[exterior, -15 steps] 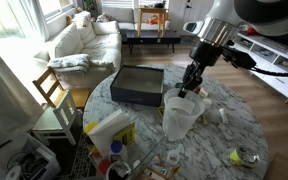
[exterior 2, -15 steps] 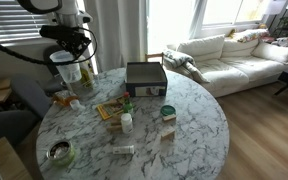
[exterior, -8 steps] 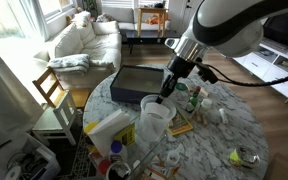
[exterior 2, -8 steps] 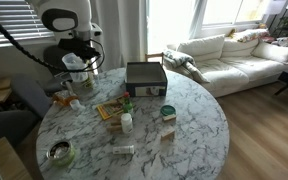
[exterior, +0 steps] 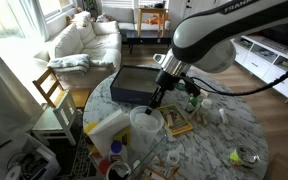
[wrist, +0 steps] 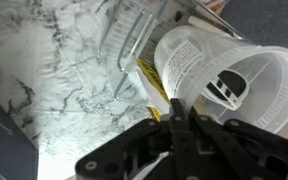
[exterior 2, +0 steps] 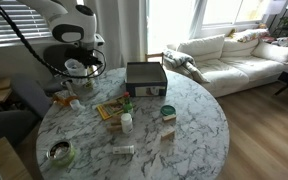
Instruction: Move the clear cup to the left then put the glasses inside the cup and put the cup inside the clear container
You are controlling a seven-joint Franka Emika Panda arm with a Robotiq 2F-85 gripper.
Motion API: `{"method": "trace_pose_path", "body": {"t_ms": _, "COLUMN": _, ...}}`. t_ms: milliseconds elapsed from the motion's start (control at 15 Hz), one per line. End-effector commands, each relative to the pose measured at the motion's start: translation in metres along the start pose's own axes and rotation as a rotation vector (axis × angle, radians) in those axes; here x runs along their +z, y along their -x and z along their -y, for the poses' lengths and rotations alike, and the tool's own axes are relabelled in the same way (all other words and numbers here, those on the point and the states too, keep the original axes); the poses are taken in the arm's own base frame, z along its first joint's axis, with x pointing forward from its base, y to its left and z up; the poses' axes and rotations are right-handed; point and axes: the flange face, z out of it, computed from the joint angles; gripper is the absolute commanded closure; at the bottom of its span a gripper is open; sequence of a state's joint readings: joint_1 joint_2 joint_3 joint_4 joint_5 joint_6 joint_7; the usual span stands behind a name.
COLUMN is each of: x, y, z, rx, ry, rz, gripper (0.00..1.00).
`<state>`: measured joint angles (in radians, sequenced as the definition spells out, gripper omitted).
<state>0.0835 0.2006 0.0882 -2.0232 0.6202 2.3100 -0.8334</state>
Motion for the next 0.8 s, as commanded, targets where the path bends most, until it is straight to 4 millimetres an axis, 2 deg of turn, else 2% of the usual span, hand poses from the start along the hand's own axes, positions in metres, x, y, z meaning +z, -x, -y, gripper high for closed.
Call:
{"method": "trace_pose_path", "body": {"t_ms": 0, "x": 0.025, "y": 0.003, "z": -0.007, "rx": 0.014, "ry": -0.021, "rz": 0.058, "gripper": 0.99}}
{"method": "trace_pose_path", "body": {"t_ms": 400, "x": 0.045, "y": 0.007, "z": -0.014, "rx": 0.019, "ry": -0.01, "rz": 0.112, "gripper": 0.99}}
{"method": "trace_pose_path", "body": {"t_ms": 467, "x": 0.046, "y": 0.007, "z": -0.015, "rx": 0.019, "ry": -0.007, "rz": 0.118, "gripper": 0.86}}
{"method": "trace_pose_path", "body": {"t_ms": 533, "x": 0.044, "y": 0.005, "z": -0.015, "rx": 0.02, "ry": -0.008, "rz": 0.12, "gripper": 0.69}}
{"method": "trace_pose_path", "body": {"t_ms": 733, "x": 0.03, "y": -0.002, "z": -0.012, "rx": 0.011, "ry": -0.003, "rz": 0.109, "gripper": 0.48}}
